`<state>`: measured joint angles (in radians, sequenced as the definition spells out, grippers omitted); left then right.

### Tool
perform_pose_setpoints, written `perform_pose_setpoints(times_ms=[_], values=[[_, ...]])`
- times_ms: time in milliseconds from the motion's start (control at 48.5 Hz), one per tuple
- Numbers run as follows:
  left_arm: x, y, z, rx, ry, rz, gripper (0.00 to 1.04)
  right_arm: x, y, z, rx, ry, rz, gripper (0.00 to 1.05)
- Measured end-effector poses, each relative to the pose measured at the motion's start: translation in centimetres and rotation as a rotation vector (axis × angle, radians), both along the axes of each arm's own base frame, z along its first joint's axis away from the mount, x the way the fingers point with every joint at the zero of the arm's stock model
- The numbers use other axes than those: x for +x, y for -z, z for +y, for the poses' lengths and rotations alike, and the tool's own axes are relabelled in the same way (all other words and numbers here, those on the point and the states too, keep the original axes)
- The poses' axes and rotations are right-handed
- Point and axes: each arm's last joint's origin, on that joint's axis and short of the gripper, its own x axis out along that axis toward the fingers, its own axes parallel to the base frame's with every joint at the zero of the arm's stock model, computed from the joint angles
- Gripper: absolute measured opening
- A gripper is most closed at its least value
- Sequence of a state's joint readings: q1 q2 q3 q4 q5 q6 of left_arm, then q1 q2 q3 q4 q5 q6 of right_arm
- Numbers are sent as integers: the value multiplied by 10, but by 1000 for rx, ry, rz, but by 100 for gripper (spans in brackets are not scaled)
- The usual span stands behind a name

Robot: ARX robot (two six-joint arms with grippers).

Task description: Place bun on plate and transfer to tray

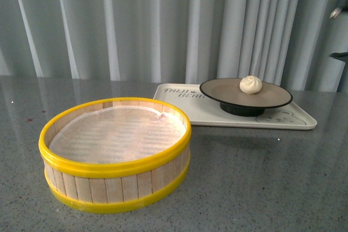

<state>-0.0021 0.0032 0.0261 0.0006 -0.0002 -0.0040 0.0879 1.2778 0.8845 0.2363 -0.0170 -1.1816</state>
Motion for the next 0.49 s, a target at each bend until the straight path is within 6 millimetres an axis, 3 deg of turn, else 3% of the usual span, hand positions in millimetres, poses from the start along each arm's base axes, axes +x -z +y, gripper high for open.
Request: perform_pose_setpoints(times_ms=[62,165,247,371,495], values=[[0,0,0,0,-1,0,98,-29,-8,-3,200,60,36,96],[0,0,0,0,0,0,98,-43,-19,-5,424,107,7,96],[0,0,0,0,0,0,98,-51,-18,-8,680,150,-104,85],[0,0,0,0,-2,0,98,-62,18,-11,991,169,-95,65],[0,0,0,0,-1,0,98,-81,47,-16,1119,172,-67,42]])
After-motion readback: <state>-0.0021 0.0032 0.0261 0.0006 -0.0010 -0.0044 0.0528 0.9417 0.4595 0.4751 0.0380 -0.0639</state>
